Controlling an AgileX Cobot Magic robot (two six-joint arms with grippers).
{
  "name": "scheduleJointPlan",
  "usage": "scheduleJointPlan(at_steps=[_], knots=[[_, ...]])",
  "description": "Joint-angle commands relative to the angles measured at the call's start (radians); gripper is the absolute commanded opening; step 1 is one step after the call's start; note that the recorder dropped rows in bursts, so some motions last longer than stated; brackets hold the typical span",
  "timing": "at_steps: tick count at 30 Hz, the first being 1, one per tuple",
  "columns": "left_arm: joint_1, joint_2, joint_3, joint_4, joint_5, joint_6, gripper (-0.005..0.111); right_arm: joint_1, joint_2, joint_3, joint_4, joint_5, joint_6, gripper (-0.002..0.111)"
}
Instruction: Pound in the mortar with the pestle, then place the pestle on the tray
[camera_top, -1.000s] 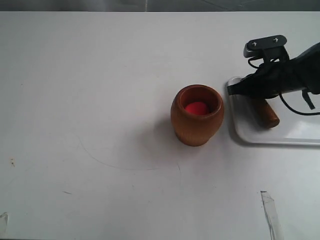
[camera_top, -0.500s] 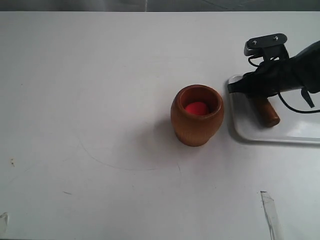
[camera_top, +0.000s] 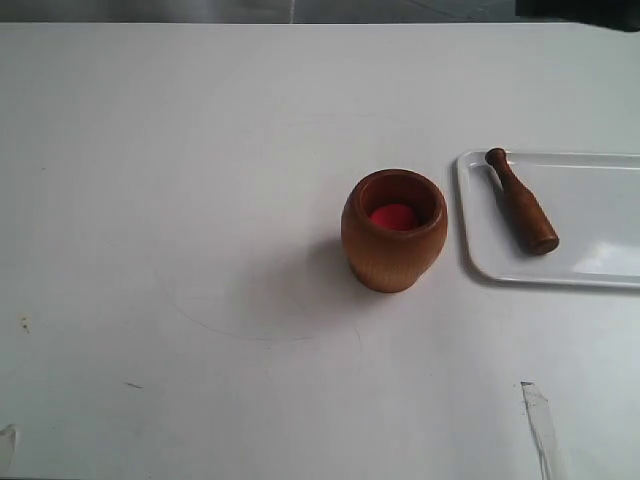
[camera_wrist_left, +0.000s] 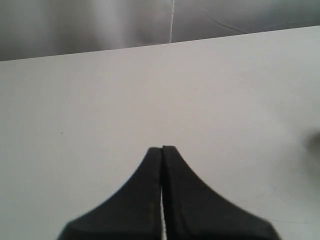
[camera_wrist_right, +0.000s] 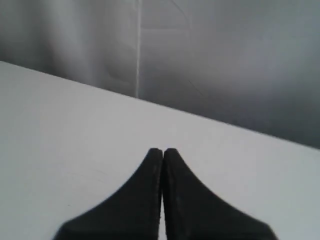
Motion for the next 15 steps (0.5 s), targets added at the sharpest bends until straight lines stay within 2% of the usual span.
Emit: scheduleJointPlan(at_steps=[1,2,6,15], knots=[[-0.008,-0.001,0.001,-0.007,-0.003,-0.008,0.000,0.121,-0.267,0.142,-0.010,-0.156,-0.021,0.000],[-0.008,-0.001,0.001,-0.007,-0.003,-0.008,0.000,0.175,-0.397,0.224,-0.004,-0.239,-0.017,0.000],[-0.008,-0.001,0.001,-0.007,-0.003,-0.008,0.000,0.255,-0.697,0.391,-0.004,-0.259,-0.017,0.000],[-0.008,-0.001,0.001,-0.007,-0.003,-0.008,0.000,0.263,-1.031,0.514,-0.004,-0.137,0.054,0.000]])
